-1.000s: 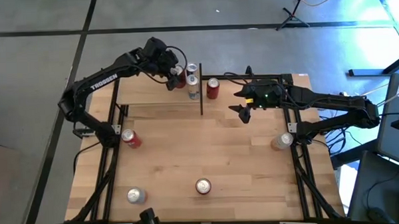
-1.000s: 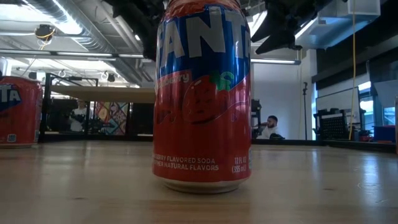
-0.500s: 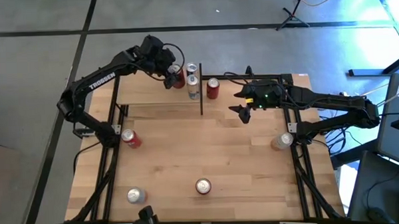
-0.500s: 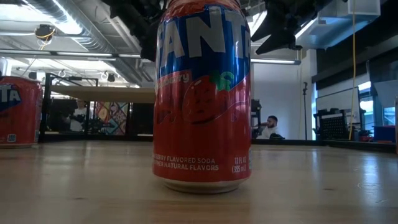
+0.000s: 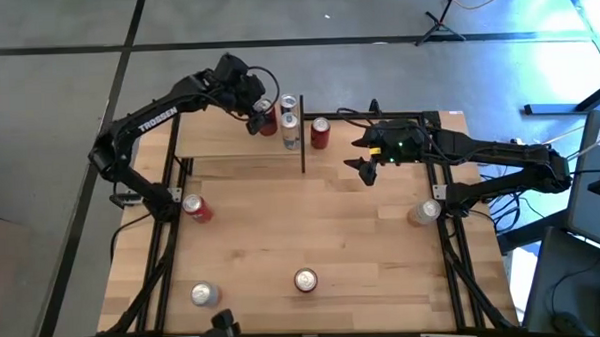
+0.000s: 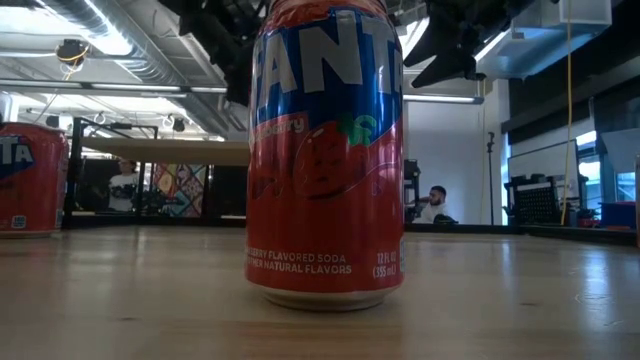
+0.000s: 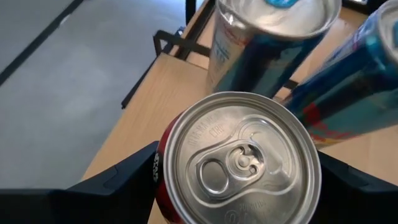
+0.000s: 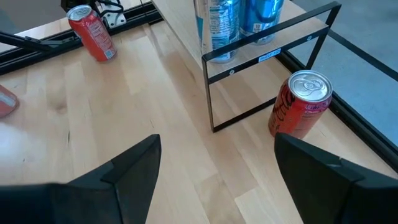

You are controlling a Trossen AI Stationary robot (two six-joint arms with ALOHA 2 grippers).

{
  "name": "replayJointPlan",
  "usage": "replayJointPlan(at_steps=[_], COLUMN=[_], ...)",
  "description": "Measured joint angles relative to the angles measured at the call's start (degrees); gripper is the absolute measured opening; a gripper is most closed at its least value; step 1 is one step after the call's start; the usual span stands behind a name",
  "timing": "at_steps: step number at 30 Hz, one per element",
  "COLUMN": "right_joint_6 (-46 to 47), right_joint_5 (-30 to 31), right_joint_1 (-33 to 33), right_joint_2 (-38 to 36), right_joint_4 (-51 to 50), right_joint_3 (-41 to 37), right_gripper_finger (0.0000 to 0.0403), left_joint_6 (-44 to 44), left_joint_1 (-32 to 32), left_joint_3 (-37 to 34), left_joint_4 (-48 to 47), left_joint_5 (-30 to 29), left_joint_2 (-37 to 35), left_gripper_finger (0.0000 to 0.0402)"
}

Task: Place canned beverage on shelf
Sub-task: Put the bottom red/black soda can on the shelf

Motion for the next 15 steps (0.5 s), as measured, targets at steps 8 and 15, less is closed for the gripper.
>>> replayJointPlan(at_steps=[8, 15], right_joint_6=[0.01, 0.07], right_joint_5=[-0.01, -0.66], right_joint_1=[-0.02, -0.02], right_joint_2=[0.00, 0.00], right_joint_4=[0.00, -0.11], right_joint_3=[0.00, 0.00], right_gripper_finger=[0.0301, 0.0301], left_joint_6=[-0.55, -1.42], left_joint_1=[-0.81, -1.31], left_joint_3=[0.00, 0.00], left_joint_4=[-0.07, 0.20], left_joint_5=[-0.26, -2.64], left_joint_2=[-0.01, -0.01], left_gripper_finger=[0.0296, 0.0315])
